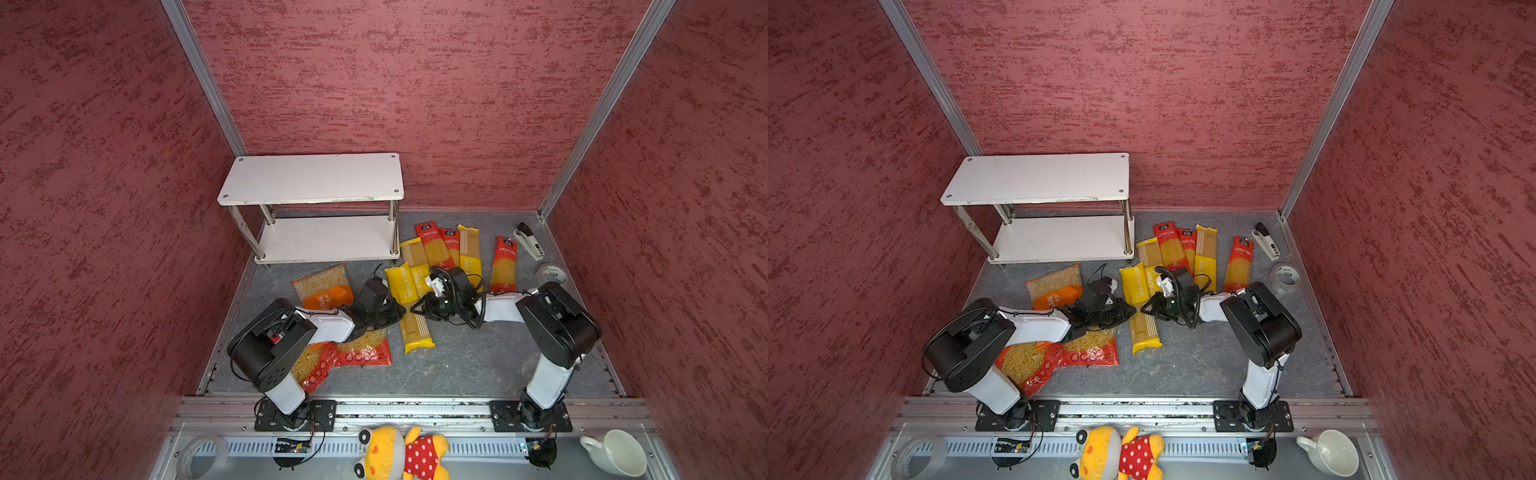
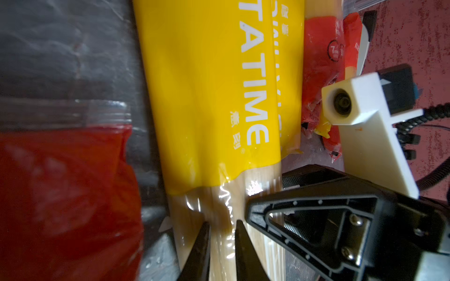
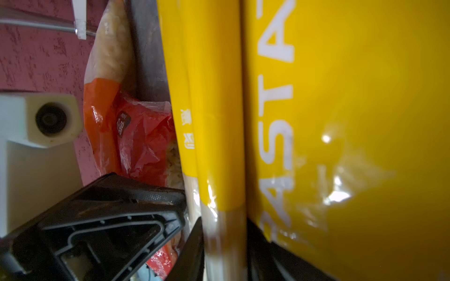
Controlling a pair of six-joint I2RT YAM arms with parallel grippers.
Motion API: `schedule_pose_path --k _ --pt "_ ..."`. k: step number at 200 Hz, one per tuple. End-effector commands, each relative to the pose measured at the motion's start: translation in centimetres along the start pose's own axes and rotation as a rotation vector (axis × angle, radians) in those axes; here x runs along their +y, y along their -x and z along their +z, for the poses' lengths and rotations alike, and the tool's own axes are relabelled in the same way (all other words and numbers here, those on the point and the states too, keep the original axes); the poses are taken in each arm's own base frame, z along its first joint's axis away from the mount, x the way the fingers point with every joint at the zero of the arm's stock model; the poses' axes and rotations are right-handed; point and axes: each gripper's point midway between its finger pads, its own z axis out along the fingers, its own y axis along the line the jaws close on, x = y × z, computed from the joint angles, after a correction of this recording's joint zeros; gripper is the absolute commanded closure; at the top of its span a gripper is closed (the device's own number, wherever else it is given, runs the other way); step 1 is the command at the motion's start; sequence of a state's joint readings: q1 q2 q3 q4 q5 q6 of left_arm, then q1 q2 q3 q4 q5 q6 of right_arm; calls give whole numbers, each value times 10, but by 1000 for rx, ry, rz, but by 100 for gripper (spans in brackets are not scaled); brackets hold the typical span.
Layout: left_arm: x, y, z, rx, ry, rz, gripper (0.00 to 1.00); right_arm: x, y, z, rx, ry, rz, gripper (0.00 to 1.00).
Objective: Place and organize the pasta boxes and bags onto the shelf
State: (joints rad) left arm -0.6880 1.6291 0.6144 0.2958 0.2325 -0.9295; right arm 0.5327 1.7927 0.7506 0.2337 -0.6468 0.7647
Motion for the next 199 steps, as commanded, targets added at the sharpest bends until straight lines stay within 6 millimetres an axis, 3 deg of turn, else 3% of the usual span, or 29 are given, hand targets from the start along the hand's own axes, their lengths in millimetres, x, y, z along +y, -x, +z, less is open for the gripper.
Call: schedule_pose_path --k 1,43,63,112,146,175,199 --pt "-14 -2 -10 21 -46 49 80 15 -4 -10 -23 51 -12 82" --pt "-49 21 -58 -47 -103 145 78 40 -2 -44 -112 97 -79 91" --pt "-70 36 -90 -102 -174 199 70 49 6 -63 -183 95 -116 94" --pt "-98 72 -164 -240 -316 235 44 126 42 -152 -564 221 -285 100" --pt "-123 91 -206 -325 -371 261 35 203 36 -210 -731 422 -455 100" --pt "-150 93 -220 -330 -460 312 29 249 21 -220 -703 532 -557 100" --pt "-168 87 -219 -265 -557 344 15 275 9 -212 -650 616 -613 100"
